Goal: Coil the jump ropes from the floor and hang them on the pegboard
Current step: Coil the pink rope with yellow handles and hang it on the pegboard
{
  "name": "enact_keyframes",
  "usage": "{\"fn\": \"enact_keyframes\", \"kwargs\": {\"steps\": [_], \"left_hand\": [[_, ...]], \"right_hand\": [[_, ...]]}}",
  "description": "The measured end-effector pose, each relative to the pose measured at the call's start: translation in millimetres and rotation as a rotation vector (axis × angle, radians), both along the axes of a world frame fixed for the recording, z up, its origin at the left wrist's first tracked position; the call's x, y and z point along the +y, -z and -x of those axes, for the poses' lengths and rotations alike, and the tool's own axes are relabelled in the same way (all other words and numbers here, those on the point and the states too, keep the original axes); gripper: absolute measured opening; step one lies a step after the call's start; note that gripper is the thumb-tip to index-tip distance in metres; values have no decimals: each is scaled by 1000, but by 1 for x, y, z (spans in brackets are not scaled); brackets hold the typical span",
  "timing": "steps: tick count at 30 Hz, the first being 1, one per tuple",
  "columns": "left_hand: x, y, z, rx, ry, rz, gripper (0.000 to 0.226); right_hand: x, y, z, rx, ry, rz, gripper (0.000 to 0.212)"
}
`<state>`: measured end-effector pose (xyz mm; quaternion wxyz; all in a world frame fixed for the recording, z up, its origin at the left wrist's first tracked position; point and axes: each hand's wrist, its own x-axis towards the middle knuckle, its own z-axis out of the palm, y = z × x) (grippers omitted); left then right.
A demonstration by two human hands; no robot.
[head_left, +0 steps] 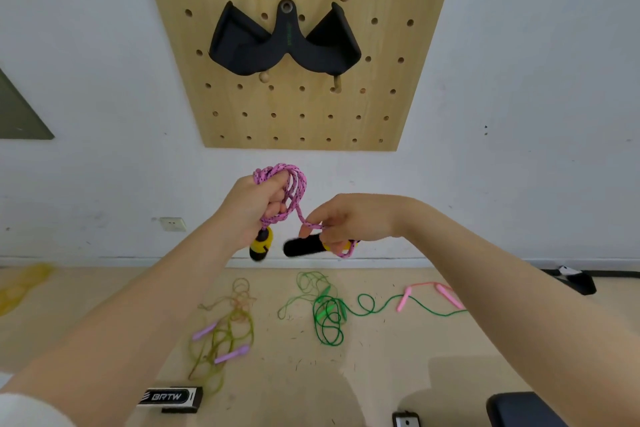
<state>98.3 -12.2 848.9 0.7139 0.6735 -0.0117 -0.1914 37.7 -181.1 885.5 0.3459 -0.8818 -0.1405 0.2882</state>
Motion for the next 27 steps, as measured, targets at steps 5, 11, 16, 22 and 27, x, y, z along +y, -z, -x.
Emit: {"fn": "enact_keyframes", "kwargs": {"steps": [5, 11, 16, 22, 27], "left_hand": [[-7, -9, 6, 119, -32, 294, 29], [-1, -22, 18, 103, 280, 213, 36], [-8, -27, 25, 49, 461, 61, 56], [-9, -34, 22, -9, 377, 54, 51], [-14, -27, 19, 28, 288, 221, 41]], "right_hand": [[7, 11, -4, -150, 213, 22, 31], [-2, 13, -5, -69, 327, -298, 15], [11, 12, -5, -20, 289, -518, 22], [11, 16, -5, 112, 332, -504, 13], [24, 23, -7, 70, 595, -719, 25]]}}
